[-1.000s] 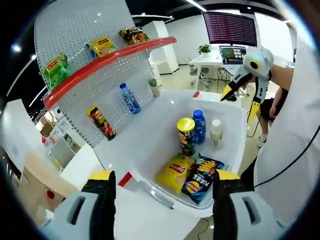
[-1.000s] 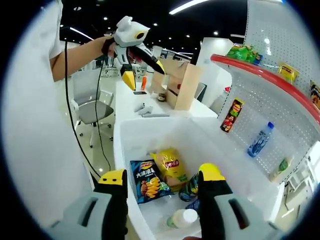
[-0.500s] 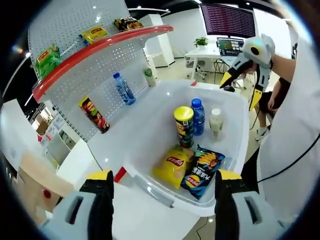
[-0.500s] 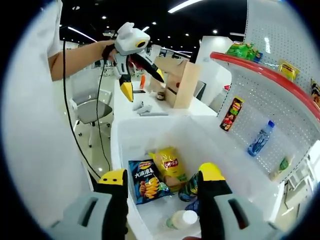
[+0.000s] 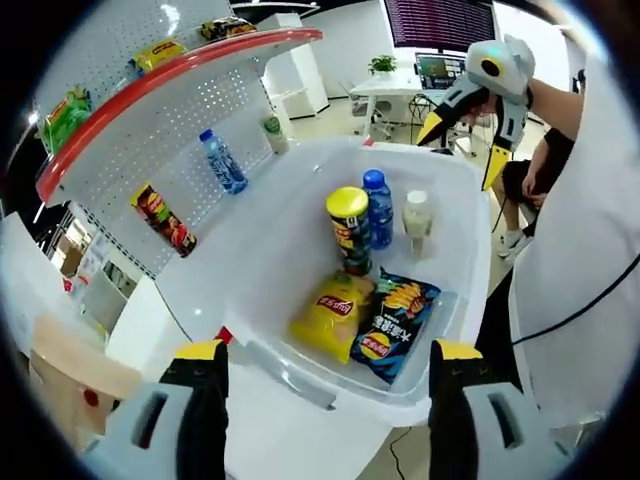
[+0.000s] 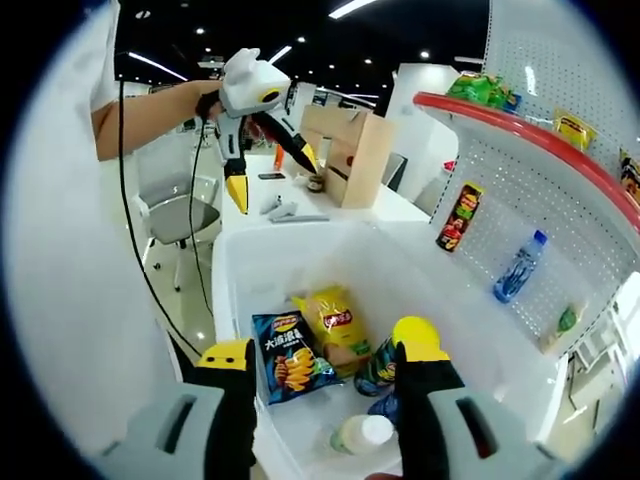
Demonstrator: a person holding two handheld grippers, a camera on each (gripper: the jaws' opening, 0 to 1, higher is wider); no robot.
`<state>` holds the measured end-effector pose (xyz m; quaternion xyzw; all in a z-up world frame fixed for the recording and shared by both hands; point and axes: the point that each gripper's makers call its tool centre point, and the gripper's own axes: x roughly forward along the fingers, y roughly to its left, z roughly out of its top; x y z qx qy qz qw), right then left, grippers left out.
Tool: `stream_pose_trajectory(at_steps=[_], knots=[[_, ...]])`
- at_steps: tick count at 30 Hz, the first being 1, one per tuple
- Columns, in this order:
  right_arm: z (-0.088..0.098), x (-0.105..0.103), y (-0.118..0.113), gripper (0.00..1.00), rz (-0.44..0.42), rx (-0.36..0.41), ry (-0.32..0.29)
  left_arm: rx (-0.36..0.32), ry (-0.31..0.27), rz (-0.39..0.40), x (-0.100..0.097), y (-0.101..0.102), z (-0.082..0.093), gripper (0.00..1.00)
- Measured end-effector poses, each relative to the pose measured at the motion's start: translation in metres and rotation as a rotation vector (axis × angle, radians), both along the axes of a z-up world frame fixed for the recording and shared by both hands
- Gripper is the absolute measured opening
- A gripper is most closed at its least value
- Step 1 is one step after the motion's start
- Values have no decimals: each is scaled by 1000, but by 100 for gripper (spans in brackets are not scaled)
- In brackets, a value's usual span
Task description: Place the items from the shopping basket onto the snack and drink counter
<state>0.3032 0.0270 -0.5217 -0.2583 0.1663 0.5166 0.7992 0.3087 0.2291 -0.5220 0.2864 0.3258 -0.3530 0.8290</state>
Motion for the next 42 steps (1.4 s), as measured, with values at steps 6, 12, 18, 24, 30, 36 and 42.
stream_pose_trajectory(at_steps=[6,12,18,24,30,36,42], knots=[[-1,7,4,56,-3,-14,8,18,11,-22,-1,0,-4,83],[2,16,8,56,16,-47,-4,16,14,-28,-1,0,-4,84],[7,29,13,56,31,-67,-29,52,9,-55,0,2,-6,83],[3,39,17,56,63,-110,-41,65,22,-70,-1,3,-9,83],[-2,49,20,56,81,-143,-41,52,36,-78,-2,2,-10,83],[-9,54,29,56,145,-198,-54,56,28,-88,3,-3,-6,83],[-19,54,42,56,236,-269,-62,53,34,-111,3,-9,-8,82]])
